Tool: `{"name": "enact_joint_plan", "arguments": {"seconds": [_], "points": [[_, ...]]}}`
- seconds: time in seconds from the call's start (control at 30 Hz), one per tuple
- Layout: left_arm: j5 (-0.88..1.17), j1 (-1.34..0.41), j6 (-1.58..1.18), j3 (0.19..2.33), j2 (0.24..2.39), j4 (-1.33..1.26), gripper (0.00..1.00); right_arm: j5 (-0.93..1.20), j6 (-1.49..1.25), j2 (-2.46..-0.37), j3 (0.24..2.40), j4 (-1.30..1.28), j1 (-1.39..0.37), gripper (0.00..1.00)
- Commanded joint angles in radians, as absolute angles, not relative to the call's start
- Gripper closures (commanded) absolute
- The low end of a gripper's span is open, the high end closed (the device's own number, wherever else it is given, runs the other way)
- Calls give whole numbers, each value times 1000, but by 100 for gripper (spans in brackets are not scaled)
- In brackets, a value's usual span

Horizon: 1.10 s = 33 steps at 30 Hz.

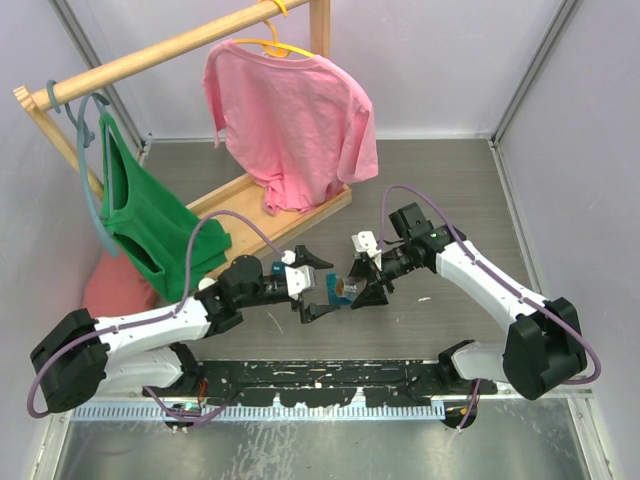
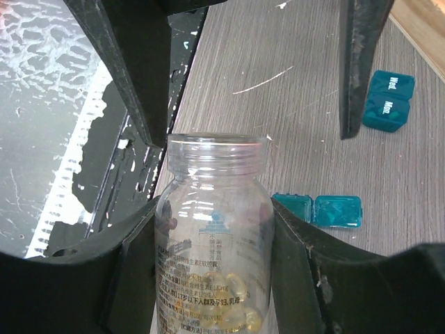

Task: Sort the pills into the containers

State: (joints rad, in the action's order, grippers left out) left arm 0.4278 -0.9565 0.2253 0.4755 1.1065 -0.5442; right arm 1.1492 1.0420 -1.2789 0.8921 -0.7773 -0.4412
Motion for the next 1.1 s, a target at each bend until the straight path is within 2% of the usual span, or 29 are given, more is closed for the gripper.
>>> {"name": "enact_joint_plan", "arguments": {"seconds": [0.0, 0.17, 0.73, 1.07], "points": [[556, -941, 249, 553, 1141, -662, 11, 1179, 1063, -1274, 926, -780, -440, 99], [559, -942, 244, 571, 1153, -641, 31, 1182, 1068, -1274, 928, -787, -441, 99], [551, -942, 231, 594, 1196, -621, 45, 1184, 1074, -1271, 930, -793, -439, 99], [552, -941, 142, 570, 1173, -655, 70, 1183, 1074, -1271, 931, -793, -440, 99]]}}
